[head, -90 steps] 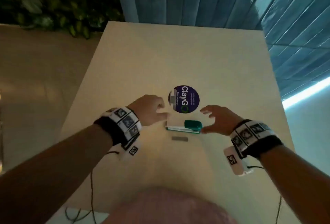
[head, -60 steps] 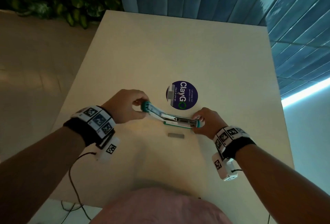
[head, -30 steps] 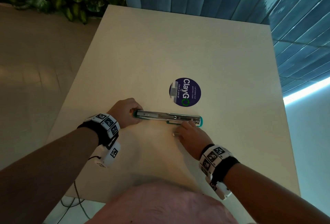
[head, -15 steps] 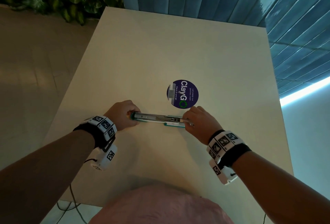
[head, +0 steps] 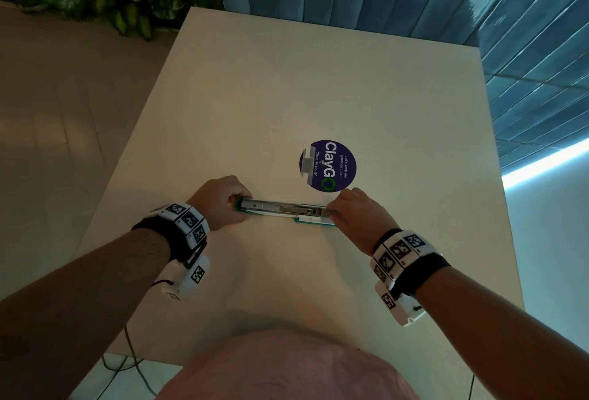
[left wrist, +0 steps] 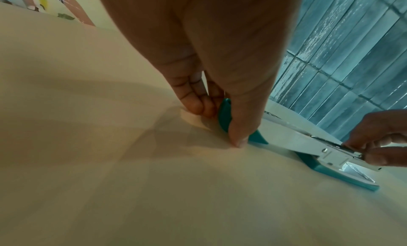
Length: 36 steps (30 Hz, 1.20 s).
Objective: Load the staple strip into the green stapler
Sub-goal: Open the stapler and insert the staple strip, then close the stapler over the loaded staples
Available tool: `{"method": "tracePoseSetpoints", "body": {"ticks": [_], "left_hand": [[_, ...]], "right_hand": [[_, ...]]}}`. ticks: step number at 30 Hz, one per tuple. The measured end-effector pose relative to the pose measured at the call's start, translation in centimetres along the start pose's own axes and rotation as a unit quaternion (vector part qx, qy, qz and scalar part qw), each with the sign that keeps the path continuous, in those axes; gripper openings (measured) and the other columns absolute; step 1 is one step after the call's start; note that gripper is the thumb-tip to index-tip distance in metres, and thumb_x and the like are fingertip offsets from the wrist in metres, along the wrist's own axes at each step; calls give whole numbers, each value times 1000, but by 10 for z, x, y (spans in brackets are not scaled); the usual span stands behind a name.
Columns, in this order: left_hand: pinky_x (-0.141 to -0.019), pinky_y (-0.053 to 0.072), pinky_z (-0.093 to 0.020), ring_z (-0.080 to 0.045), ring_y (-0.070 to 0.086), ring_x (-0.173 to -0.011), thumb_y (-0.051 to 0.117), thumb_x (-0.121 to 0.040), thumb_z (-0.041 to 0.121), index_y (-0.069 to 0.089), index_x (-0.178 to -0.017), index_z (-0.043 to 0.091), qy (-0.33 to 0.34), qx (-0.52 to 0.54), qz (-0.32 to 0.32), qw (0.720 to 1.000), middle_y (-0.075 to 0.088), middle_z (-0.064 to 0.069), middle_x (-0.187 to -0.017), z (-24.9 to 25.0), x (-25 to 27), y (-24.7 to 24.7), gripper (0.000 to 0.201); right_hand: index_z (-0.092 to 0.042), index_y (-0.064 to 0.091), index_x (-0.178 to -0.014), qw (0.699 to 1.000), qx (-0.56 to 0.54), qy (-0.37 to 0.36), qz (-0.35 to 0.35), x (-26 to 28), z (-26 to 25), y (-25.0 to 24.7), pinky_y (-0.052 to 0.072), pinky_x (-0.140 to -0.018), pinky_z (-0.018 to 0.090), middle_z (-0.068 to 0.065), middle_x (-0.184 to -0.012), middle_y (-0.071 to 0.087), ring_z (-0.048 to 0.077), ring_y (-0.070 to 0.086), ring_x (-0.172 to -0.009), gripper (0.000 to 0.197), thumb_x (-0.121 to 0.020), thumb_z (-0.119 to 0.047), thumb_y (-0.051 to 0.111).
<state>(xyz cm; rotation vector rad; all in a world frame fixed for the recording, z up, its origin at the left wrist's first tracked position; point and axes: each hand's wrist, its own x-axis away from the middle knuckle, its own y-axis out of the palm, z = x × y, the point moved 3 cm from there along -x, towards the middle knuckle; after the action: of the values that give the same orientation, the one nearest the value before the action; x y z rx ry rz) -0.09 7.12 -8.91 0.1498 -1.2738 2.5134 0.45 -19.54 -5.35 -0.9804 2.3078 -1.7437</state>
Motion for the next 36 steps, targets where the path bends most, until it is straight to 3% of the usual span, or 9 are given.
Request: {"method": "tracePoseSetpoints", "body": {"ticks": [9, 12, 16, 21, 25, 28, 33, 36], "left_hand": [[-62, 38, -17, -19, 55, -70, 78, -64, 16, 68, -89, 14, 2, 2, 3, 1000, 62, -6, -84, 2, 1, -1, 26], [-62, 37, -16, -18, 55, -70, 78, -64, 16, 68, -89, 15, 3, 3, 4, 1000, 63, -6, -84, 1, 1, 0, 26], [-62, 37, -17, -17, 55, -72, 78, -65, 19, 68, -90, 17, 1, -1, 2, 1000, 63, -4, -85, -1, 1, 0, 27], [-66, 41, -25, -16, 56, -74, 79, -64, 18, 68, -91, 19, 2, 2, 3, 1000, 63, -4, -85, 2, 5, -6, 29], [-71, 48, -17, -10, 58, -80, 77, -64, 28, 66, -92, 25, 42, 44, 36, 997, 65, 1, -85, 22, 14, -30, 30], [-74, 49, -16, -10, 59, -80, 79, -67, 23, 66, -95, 21, 97, 62, 52, 992, 65, 0, -87, 56, 13, -42, 31], [-75, 52, -30, -14, 60, -81, 75, -70, 22, 63, -98, 17, 165, 88, 34, 982, 64, -3, -89, 109, -8, -12, 31], [-79, 52, -36, -15, 59, -86, 73, -73, 29, 62, -105, 18, 186, 61, -9, 981, 64, -3, -95, 128, -23, 20, 35]], "right_hand": [[-16, 60, -112, 999, -44, 18, -1, 4, 5, 1, 44, -83, 34, 9, -103, 62, 23, 49, -97, 27, -95, -24, 40], [-14, 57, -115, 994, -97, 41, 28, 6, 9, 3, 43, -87, 33, 9, -108, 61, 23, 50, -102, 27, -91, -22, 49], [-15, 50, -121, 986, -138, 81, 55, 14, 24, 13, 44, -90, 31, 5, -115, 55, 19, 50, -104, 45, -79, -20, 66], [-17, 58, -108, 976, -174, 110, 64, 22, 39, 21, 50, -88, 41, 6, -104, 54, 22, 52, -95, 36, -74, -15, 70], [-15, 59, -106, 973, -193, 106, 65, 20, 42, 23, 50, -85, 38, 5, -102, 53, 21, 53, -93, 33, -75, -13, 69], [-14, 57, -108, 976, -186, 99, 61, 20, 45, 27, 48, -85, 34, 8, -105, 53, 21, 52, -94, 33, -77, -14, 68], [-15, 54, -109, 979, -174, 82, 68, 21, 46, 32, 42, -87, 29, 6, -106, 51, 20, 49, -98, 32, -78, -16, 65], [-15, 55, -108, 979, -172, 87, 67, 20, 46, 31, 45, -88, 34, 7, -106, 52, 22, 50, -98, 32, -79, -17, 66]]}}
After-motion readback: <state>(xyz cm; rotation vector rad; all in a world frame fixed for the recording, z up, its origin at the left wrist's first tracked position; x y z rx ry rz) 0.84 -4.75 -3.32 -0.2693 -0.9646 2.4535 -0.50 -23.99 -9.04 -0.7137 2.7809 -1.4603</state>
